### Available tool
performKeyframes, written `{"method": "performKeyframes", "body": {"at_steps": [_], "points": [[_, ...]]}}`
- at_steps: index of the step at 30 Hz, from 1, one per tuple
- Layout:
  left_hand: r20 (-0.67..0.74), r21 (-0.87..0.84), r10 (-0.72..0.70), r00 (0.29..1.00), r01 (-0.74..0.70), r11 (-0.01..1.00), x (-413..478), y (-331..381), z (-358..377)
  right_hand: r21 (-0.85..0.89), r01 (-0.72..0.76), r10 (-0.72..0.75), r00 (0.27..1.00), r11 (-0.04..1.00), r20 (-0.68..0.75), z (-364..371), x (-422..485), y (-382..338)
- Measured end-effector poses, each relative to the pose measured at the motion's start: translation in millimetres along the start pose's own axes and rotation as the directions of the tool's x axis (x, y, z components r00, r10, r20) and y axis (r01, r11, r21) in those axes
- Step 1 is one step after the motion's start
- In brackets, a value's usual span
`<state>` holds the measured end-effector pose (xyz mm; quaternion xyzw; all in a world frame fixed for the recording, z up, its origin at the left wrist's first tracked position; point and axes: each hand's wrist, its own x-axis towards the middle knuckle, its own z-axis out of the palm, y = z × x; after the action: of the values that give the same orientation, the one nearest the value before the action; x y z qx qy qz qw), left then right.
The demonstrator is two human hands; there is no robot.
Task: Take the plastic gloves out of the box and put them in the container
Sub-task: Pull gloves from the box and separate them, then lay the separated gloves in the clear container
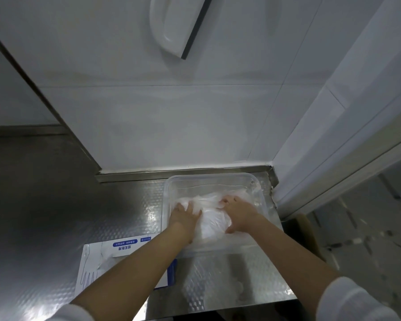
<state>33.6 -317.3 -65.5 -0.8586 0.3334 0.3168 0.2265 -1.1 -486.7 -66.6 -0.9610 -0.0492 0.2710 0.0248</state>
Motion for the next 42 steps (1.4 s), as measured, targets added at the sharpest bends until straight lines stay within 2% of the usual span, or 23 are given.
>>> {"method": "performKeyframes", "body": {"at_steps": [4, 7, 8, 10, 12, 13, 15, 17, 19, 22, 24, 27, 29, 34, 39, 42], "points": [[-0.062, 0.144, -0.004, 0.998, 0.013, 0.99, -6.7, -8.6, -7.6, 0.113, -0.036, 0.032, 0.999, 0.993, 0.036, -16.2, -7.7, -0.2], [-0.222, 0.173, 0.006, 0.975, 0.033, 0.984, -21.9, -19.6, -16.1, 0.185, -0.094, 0.084, 0.994, 0.978, 0.065, -34.9, -20.3, -4.5], [-0.304, 0.154, 0.013, 0.953, 0.036, 0.987, -27.7, -23.8, -18.7, 0.181, -0.107, 0.103, 0.994, 0.978, 0.03, -42.1, -25.1, -8.3], [-0.502, 0.042, 0.013, 0.865, 0.01, 0.999, -41.5, -31.6, -22.0, 0.221, -0.119, 0.153, 0.977, 0.968, -0.145, -55.1, -35.5, -22.1], [-0.649, -0.14, -0.036, 0.76, -0.074, 0.987, -57.4, -40.9, -22.0, 0.332, -0.041, 0.174, 0.908, 0.942, -0.381, -62.5, -44.3, -43.1], [-0.679, -0.237, -0.073, 0.73, -0.124, 0.964, -65.4, -46.6, -18.8, 0.356, 0.051, 0.147, 0.85, 0.933, -0.506, -64.0, -49.9, -56.7], [-0.683, -0.381, -0.141, 0.717, -0.184, 0.906, -78.8, -60.5, -7.1, 0.321, 0.256, 0.042, 0.72, 0.912, -0.693, -63.6, -59.5, -84.6], [-0.668, -0.458, -0.203, 0.716, -0.181, 0.87, -91.5, -77.7, 14.2, 0.255, 0.408, -0.097, 0.669, 0.877, -0.737, -57.4, -67.5, -114.3], [-0.622, -0.526, -0.284, 0.73, -0.121, 0.842, -99.1, -92.3, 36.9, 0.223, 0.517, -0.244, 0.686, 0.827, -0.685, -43.0, -68.2, -137.6], [-0.465, -0.555, -0.338, 0.819, 0.028, 0.831, -114.5, -106.8, 74.7, 0.129, 0.611, -0.44, 0.685, 0.781, -0.58, -14.2, -64.9, -169.2], [-0.37, -0.555, -0.334, 0.867, 0.082, 0.828, -123.4, -111.5, 98.8, 0.12, 0.592, -0.486, 0.746, 0.797, -0.455, 3.7, -61.0, -187.0], [-0.304, -0.555, -0.295, 0.906, 0.084, 0.828, -132.2, -115.6, 128.4, 0.157, 0.429, -0.381, 0.886, 0.889, -0.264, 21.5, -52.6, -202.3], [-0.321, -0.575, -0.231, 0.918, 0.005, 0.818, -135.3, -118.7, 141.5, 0.12, 0.332, -0.302, 0.928, 0.935, -0.217, 28.4, -44.9, -207.9], [-0.366, -0.614, -0.125, 0.922, -0.138, 0.777, -141.4, -120.6, 153.5, 0.065, 0.255, -0.234, 0.944, 0.965, -0.233, 25.0, -34.4, -221.0], [-0.349, -0.579, -0.112, 0.93, -0.12, 0.806, -142.9, -117.8, 161.3, 0.026, 0.232, -0.216, 0.935, 0.972, -0.28, 22.6, -28.8, -237.5], [-0.37, -0.56, -0.131, 0.92, -0.108, 0.822, -141.9, -117.6, 161.8, 0.104, 0.179, -0.147, 0.954, 0.978, -0.262, 15.8, -28.4, -237.2]]}}
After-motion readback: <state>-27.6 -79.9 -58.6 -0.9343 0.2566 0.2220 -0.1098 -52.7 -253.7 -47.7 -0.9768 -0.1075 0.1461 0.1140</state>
